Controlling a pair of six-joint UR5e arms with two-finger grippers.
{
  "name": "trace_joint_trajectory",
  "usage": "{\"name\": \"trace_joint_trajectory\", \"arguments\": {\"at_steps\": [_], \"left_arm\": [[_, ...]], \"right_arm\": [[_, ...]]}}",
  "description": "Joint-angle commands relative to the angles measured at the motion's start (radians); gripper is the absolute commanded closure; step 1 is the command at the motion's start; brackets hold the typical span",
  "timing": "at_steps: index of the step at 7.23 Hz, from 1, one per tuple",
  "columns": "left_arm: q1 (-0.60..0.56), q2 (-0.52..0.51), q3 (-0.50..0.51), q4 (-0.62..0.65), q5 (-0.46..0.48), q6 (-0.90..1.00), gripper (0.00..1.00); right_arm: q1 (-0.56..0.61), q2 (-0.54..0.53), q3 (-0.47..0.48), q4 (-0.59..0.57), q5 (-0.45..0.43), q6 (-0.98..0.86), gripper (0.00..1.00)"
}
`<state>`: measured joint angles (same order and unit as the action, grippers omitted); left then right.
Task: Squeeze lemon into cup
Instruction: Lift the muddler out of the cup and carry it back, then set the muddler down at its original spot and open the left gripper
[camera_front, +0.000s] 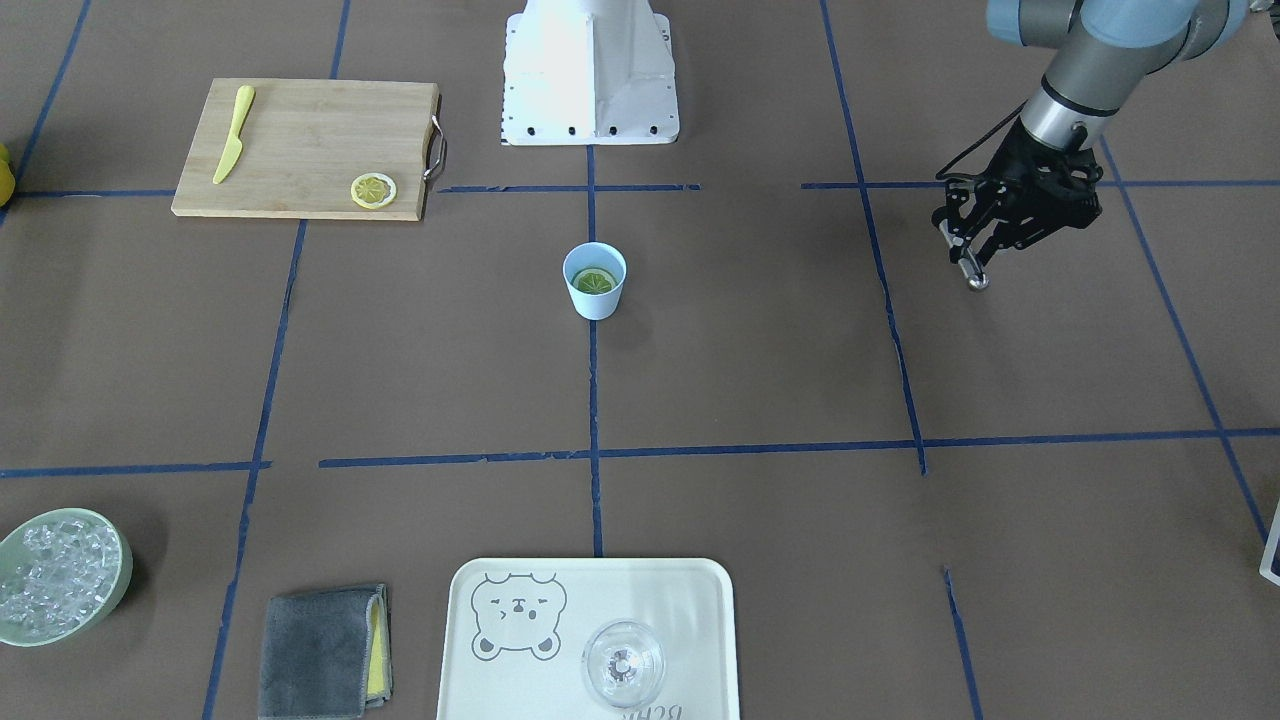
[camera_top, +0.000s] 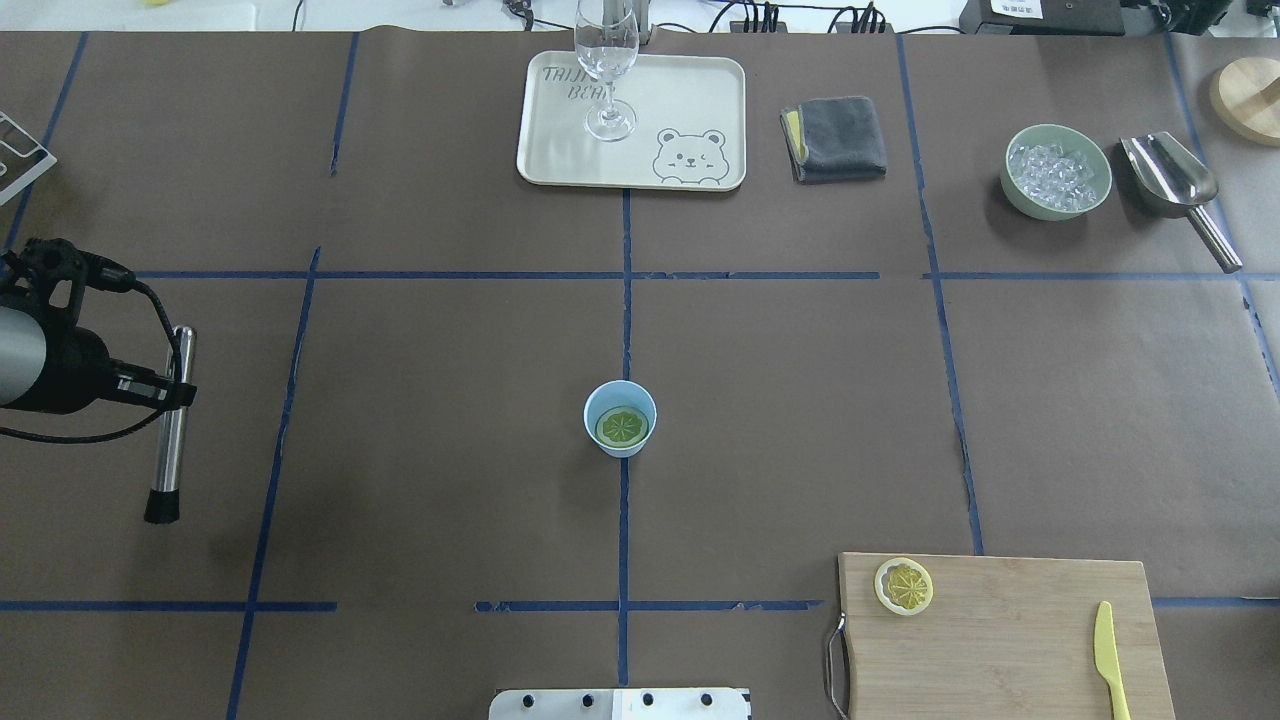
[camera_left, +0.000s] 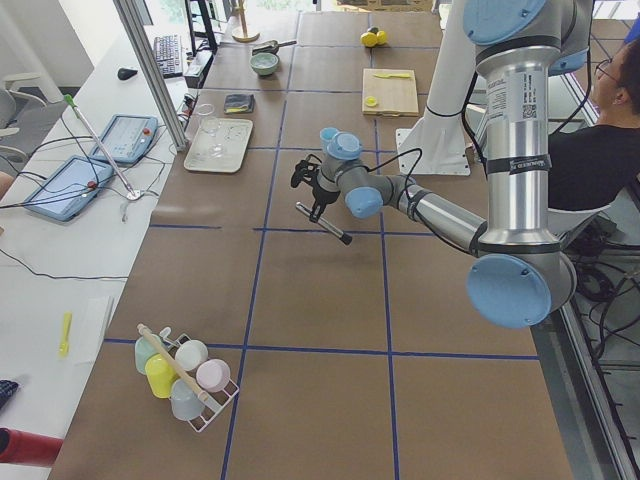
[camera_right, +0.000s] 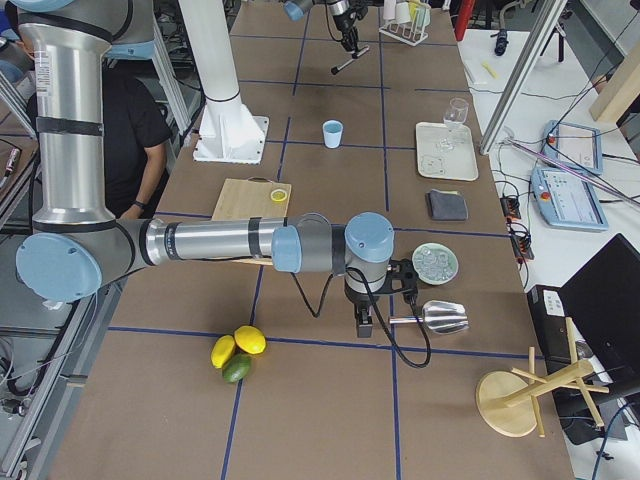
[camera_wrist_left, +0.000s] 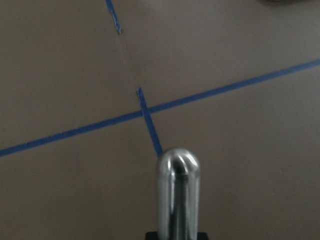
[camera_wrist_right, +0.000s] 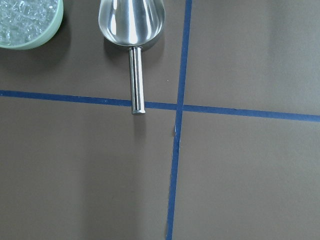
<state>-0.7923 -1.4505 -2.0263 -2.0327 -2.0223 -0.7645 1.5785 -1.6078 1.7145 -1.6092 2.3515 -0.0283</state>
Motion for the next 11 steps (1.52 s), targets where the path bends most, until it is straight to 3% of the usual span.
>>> {"name": "trace_joint_trajectory", "arguments": {"at_steps": [1, 2, 3, 5, 9, 10, 11], "left_arm": [[-0.092, -0.019, 0.009, 0.233, -0.180, 0.087, 1.00], [-0.103, -0.107, 0.038, 0.405, -0.199, 0.138, 1.00], [-0.114, -0.181, 0.110, 0.458, -0.205, 0.139, 1.00], [-0.149, -0.318, 0.347, 0.459, -0.242, 0.137, 1.00], [-0.177, -0.326, 0.411, 0.453, -0.237, 0.133, 1.00], [-0.177, -0.326, 0.426, 0.447, -0.239, 0.133, 0.29], [-0.177, -0.326, 0.419, 0.428, -0.239, 0.126, 0.00]], "right_arm": [[0.000, 0.000, 0.000, 0.000, -0.001, -0.001, 0.00], [0.000, 0.000, 0.002, 0.000, 0.000, -0.001, 0.00], [0.000, 0.000, 0.004, 0.002, 0.000, -0.001, 0.00], [0.000, 0.000, 0.017, 0.002, -0.001, 0.001, 0.00], [0.000, 0.002, 0.033, 0.002, -0.003, 0.001, 0.00], [0.000, 0.002, 0.033, 0.002, -0.003, 0.001, 0.00], [0.000, 0.002, 0.033, 0.002, -0.003, 0.001, 0.00]]}}
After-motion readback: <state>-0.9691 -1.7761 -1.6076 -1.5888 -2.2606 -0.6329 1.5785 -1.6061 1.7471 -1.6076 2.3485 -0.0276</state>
